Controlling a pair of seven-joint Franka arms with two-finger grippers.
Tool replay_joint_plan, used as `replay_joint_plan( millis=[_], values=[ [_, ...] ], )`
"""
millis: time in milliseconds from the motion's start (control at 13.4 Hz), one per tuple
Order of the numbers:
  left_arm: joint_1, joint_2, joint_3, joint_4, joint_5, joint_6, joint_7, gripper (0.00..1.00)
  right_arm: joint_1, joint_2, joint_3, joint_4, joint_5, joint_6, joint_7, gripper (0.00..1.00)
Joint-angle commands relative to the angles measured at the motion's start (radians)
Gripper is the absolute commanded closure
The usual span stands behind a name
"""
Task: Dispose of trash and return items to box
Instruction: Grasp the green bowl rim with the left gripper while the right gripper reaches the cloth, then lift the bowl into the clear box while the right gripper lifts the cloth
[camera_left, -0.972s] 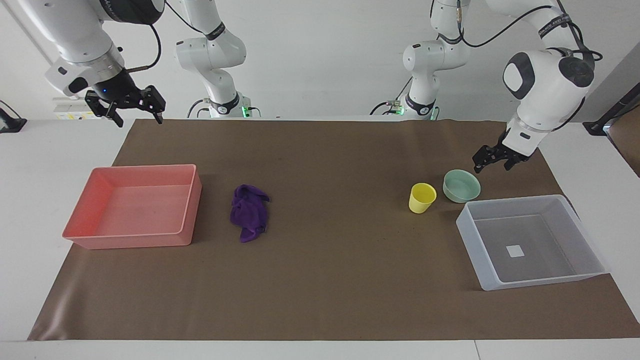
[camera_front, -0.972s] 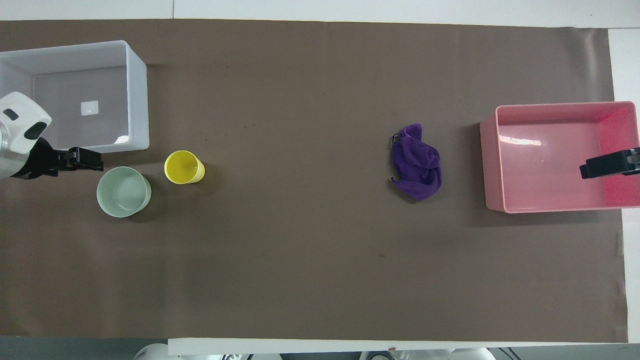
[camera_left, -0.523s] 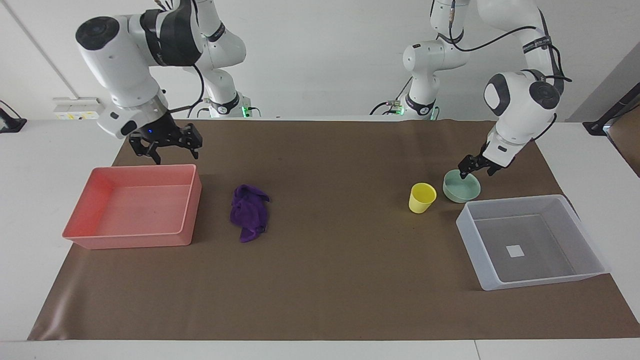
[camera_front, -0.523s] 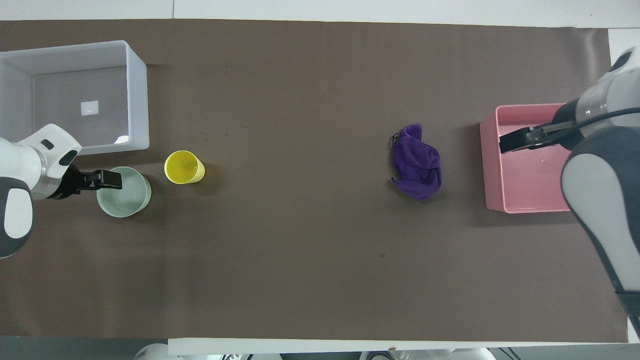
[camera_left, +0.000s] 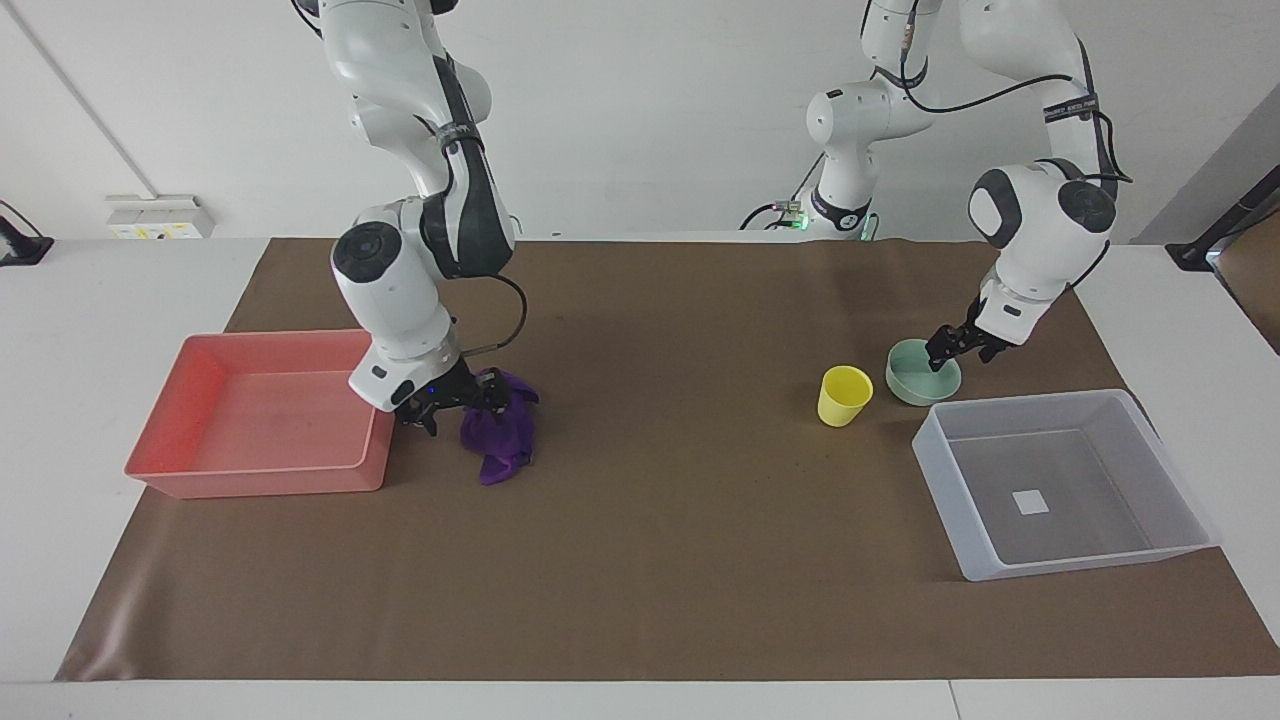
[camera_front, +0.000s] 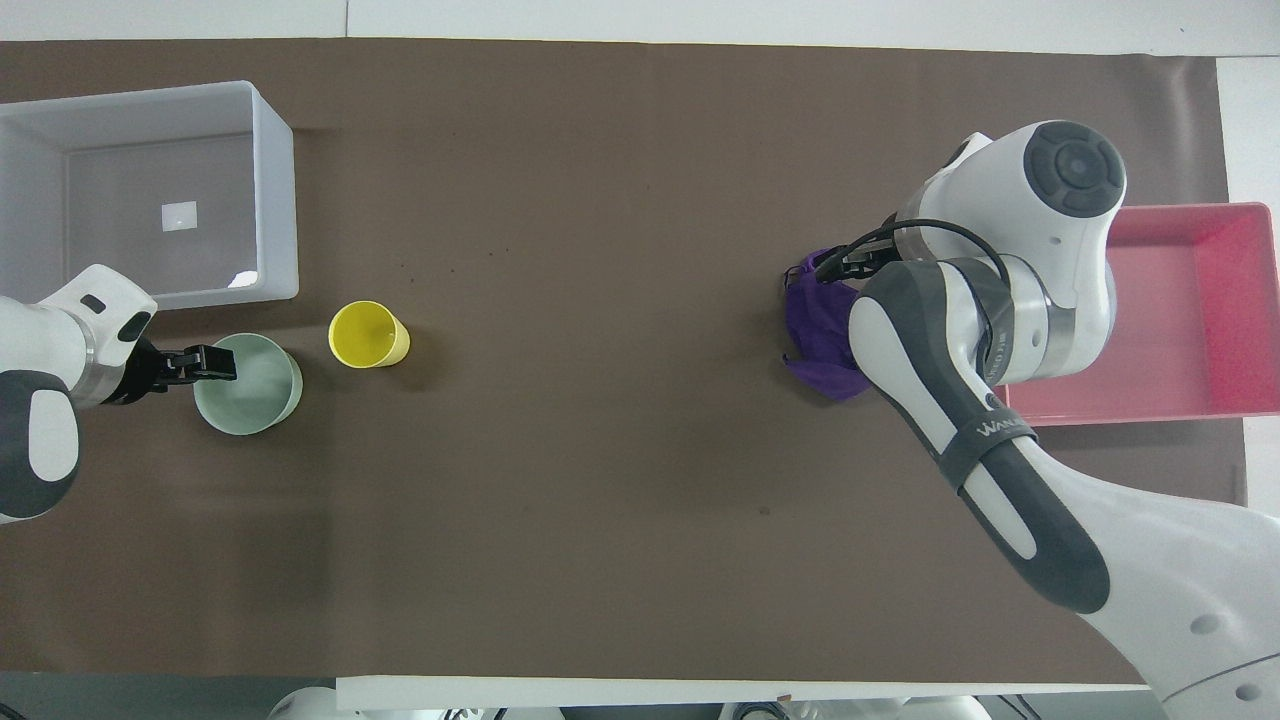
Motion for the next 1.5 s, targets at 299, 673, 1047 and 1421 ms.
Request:
replay_joint_plan(
  millis=[299, 673, 1047, 1421],
  values=[
    [0.003, 0.01, -0.006, 0.046, 0.017, -0.032, -0.017, 1.0, 0.014, -0.004, 0.014, -0.149, 0.052, 0.093, 0.011, 0.08],
    [-0.003, -0.064, -0.007, 0.282, 0.017, -0.445, -0.034, 1.0, 0.02, -0.012, 0.014, -0.143, 0.052, 0.081, 0.019, 0.93],
    [0.018, 0.141, 0.005, 0.601, -0.012, -0.462, -0.034, 1.0, -0.032, -0.078, 0.009, -0.004, 0.052, -0.116, 0.017, 1.0],
    [0.074, 0.378, 0.006, 0.703, -0.052, -0.223, -0.037, 1.0, -0.148, -0.121, 0.005, 0.183, 0.026, -0.394, -0.01, 1.0]
  ],
)
